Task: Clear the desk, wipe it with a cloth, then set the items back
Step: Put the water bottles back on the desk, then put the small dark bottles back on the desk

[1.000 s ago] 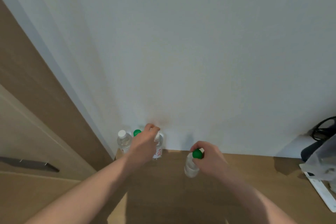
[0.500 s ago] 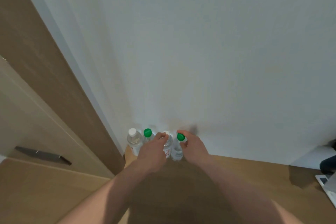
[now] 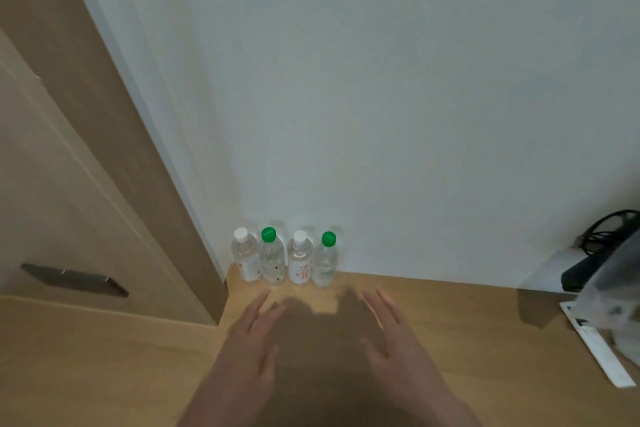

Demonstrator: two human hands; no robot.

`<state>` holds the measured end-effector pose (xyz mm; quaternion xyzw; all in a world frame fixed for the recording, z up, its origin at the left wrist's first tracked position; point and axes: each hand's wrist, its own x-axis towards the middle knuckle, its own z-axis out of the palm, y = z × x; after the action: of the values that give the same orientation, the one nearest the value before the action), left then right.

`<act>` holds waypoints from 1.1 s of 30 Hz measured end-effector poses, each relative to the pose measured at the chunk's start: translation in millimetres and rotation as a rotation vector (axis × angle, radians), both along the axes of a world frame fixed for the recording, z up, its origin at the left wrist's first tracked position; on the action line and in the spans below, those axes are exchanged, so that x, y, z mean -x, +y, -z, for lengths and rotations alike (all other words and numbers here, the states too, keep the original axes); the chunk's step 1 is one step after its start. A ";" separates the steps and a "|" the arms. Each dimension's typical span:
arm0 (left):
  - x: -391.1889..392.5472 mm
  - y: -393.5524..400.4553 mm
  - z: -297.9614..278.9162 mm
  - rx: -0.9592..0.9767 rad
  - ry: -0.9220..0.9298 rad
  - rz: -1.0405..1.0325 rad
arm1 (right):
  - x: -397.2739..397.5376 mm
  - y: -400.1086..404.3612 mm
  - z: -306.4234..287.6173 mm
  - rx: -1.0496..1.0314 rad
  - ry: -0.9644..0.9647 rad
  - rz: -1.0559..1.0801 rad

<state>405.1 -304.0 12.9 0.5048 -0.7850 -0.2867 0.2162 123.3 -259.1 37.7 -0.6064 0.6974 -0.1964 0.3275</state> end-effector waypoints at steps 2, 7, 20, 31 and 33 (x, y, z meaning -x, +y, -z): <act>-12.0 12.3 0.4 0.033 -0.005 0.019 | 0.7 19.6 -7.8 -0.003 -0.008 -0.021; 1.5 22.9 -27.6 0.079 -0.132 0.049 | 6.9 52.3 -17.9 -0.032 -0.013 -0.002; 52.1 85.6 -69.8 0.044 -0.276 0.074 | 49.1 145.3 -44.0 -0.029 0.126 0.055; 182.0 191.5 -92.0 0.216 -0.277 0.234 | 163.9 372.2 -69.5 -0.167 0.146 0.343; 229.6 242.2 -102.1 0.188 -0.178 0.260 | 182.6 420.9 -73.5 -0.221 0.144 0.376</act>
<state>175.5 -61.7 115.0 0.4000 -0.8830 -0.1917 0.1535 -59.3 161.8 111.3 -0.4386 0.8371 -0.1326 0.2988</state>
